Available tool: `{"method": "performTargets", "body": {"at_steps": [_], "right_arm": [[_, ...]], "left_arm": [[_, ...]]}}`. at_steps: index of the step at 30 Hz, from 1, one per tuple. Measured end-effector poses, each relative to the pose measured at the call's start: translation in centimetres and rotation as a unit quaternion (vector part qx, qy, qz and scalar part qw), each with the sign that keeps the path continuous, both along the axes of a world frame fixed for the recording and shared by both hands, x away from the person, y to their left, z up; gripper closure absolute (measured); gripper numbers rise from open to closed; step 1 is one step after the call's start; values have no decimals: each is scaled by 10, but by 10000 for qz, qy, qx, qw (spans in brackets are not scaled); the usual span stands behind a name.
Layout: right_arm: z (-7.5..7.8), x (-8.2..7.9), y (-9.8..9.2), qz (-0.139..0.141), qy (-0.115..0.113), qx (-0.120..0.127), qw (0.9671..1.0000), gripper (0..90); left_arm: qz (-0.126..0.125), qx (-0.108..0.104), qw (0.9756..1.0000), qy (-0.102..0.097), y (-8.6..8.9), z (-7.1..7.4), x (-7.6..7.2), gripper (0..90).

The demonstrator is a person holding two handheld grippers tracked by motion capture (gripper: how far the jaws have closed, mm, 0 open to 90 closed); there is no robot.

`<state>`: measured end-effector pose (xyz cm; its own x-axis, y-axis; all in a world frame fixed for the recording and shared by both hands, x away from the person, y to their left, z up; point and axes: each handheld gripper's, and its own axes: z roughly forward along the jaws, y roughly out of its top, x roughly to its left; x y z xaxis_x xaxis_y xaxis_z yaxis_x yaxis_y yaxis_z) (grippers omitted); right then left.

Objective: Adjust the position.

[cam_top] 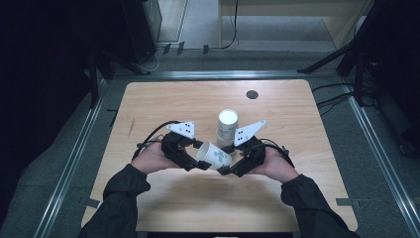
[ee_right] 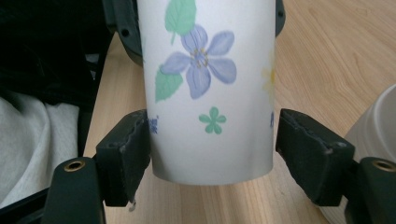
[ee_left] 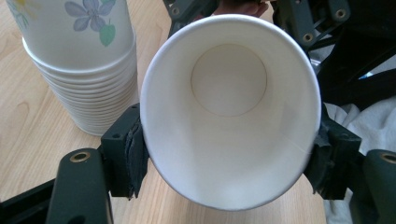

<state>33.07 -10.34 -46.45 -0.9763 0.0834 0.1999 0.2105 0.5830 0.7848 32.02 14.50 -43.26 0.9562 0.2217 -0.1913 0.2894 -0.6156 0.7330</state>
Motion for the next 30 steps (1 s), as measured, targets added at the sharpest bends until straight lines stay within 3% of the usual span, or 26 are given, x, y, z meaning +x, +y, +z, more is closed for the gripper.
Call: {"method": "performTargets", "body": {"at_steps": [4,12,26,30], "right_arm": [[-1,0,2,-5,-36,-43,10000,271],[-5,0,7,2,-55,-150,9999,285],[-11,1,12,92,-126,-267,9995,340],[-10,0,12,117,-143,-232,9996,337]], "left_arm": [[9,306,9993,-202,-3,7,0,268],[-52,868,9959,-261,-14,2,-1,267],[-190,912,9953,-284,-29,3,1,255],[-172,799,9964,-220,-27,2,1,206]]}}
